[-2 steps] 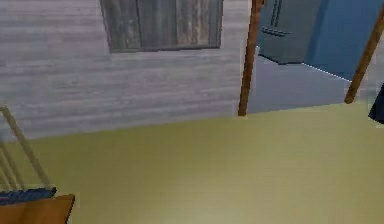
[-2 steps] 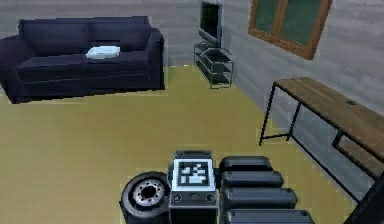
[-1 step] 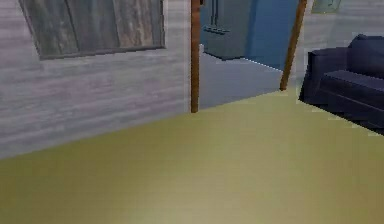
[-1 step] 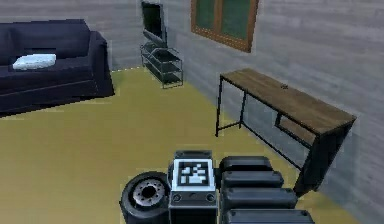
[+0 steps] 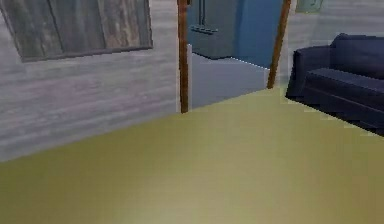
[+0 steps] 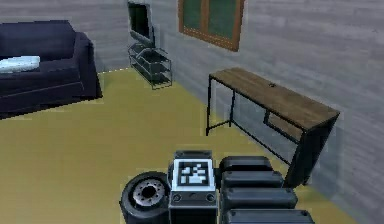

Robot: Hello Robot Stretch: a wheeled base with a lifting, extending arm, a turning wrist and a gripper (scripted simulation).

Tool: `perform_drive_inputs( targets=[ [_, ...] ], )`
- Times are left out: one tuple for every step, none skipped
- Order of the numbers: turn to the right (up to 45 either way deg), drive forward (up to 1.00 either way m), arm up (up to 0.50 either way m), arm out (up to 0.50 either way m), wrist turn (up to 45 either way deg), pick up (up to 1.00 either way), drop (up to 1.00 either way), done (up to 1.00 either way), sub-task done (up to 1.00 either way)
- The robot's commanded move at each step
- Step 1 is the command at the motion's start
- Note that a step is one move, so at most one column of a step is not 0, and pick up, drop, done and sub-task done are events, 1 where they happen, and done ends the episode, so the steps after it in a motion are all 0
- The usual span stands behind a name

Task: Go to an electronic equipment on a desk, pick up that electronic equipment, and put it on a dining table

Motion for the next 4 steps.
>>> perform_drive_inputs(
  targets=[
    [-45.0, 0.00, 0.00, 0.00, 0.0, 0.00, 0.00, 0.00, 0.00],
    [-33.0, 0.00, 0.00, 0.00, 0.0, 0.00, 0.00, 0.00, 0.00],
    [-45.0, 0.00, 0.00, 0.00, 0.0, 0.00, 0.00, 0.00, 0.00],
    [-18.0, 0.00, 0.00, 0.00, 0.0, 0.00, 0.00, 0.00, 0.00]
  ],
)
